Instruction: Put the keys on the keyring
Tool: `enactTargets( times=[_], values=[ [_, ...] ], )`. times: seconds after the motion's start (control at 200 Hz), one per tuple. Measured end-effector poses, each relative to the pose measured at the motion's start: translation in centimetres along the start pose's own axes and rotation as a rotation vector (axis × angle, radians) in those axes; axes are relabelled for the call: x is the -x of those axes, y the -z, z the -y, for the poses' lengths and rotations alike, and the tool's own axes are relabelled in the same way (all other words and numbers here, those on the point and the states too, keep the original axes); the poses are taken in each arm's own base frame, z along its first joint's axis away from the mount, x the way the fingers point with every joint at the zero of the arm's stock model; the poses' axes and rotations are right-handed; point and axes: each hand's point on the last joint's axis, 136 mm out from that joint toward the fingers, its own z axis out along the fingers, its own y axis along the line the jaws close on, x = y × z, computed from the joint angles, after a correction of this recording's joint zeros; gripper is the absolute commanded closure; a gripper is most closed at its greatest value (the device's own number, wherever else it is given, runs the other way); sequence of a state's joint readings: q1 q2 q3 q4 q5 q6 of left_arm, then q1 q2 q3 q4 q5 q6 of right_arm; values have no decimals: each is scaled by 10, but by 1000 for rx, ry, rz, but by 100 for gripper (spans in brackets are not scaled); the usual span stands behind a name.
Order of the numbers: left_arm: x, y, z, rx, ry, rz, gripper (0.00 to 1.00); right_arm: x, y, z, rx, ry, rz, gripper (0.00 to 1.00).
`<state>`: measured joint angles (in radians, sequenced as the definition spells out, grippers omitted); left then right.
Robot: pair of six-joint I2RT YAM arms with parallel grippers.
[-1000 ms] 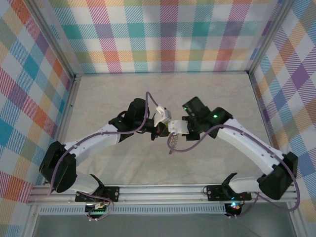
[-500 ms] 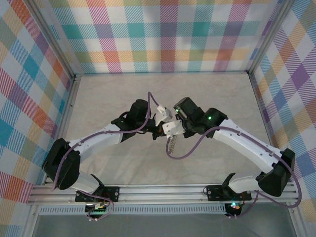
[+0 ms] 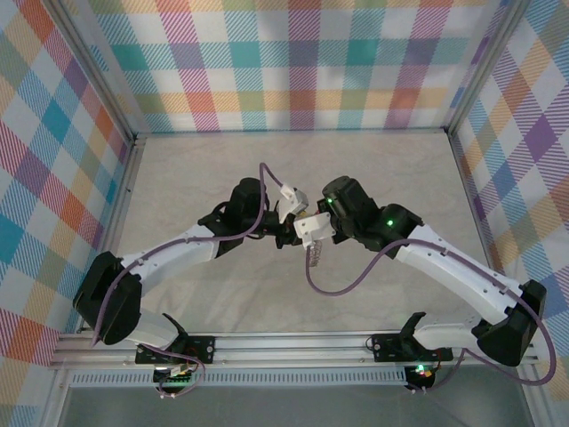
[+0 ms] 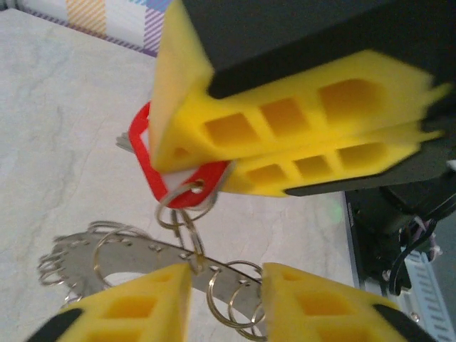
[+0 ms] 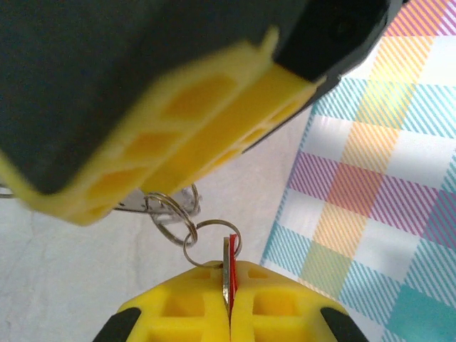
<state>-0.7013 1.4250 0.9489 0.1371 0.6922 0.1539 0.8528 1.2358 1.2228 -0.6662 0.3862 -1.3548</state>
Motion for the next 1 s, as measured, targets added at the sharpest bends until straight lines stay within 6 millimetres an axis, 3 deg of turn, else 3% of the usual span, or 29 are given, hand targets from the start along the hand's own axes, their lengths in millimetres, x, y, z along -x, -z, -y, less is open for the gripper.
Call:
enactTargets(
  times=[0.08,0.135,0.17,0.52,0.65,0.815,1.0],
  values=[
    [6,8,1,16,-3,24,57,-1,-2,3,-19,16,-8,100],
    [11,14,-4,50,1,43,39,2,-3,5,-36,30,2,100],
    [12,18,-8,68,6,52,35,4,-2,6,-51,41,9,100],
    [22,59,-30,208,32,116,28,1,-3,16,-115,78,-14,100],
    [21,76,-47,305,60,116,25,2,-2,19,-127,74,-12,100],
    [9,113,-86,517,157,108,20,2,-2,23,-142,111,-13,100],
    [-29,171,-126,800,306,116,11,-1,0,40,-158,181,-30,100]
  ],
)
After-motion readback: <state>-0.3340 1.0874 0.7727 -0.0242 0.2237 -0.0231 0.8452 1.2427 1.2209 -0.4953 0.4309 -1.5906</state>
